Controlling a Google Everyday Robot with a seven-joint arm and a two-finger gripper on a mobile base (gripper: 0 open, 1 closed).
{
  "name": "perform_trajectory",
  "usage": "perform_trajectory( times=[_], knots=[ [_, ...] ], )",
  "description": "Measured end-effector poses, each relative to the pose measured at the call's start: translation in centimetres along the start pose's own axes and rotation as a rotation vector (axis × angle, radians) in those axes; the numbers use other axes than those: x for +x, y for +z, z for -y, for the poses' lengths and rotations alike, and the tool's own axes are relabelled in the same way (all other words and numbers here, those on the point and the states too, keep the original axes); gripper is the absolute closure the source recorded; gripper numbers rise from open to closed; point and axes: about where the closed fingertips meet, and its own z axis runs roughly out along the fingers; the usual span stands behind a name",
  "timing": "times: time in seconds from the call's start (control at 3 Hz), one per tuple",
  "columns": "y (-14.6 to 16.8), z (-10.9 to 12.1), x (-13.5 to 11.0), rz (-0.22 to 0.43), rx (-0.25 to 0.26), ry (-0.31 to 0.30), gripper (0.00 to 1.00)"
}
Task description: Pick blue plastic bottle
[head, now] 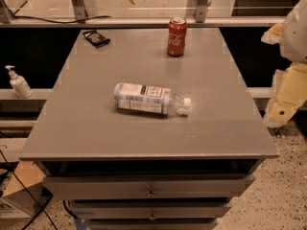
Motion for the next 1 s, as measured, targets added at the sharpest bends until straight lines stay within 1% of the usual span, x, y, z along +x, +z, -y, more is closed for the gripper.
perform_trajectory(
  times=[0.33, 0.67, 1.0],
  knots=[
    [-0.1, 0.1, -0.1, 0.008, 0.010, -0.001, 0.00],
    [0.8, -0.1, -1.5, 0.106, -0.026, -0.030, 0.00],
    [2.6, -0.4, -4.1, 0.233, -0.088, -0.082, 0.00]
  ],
)
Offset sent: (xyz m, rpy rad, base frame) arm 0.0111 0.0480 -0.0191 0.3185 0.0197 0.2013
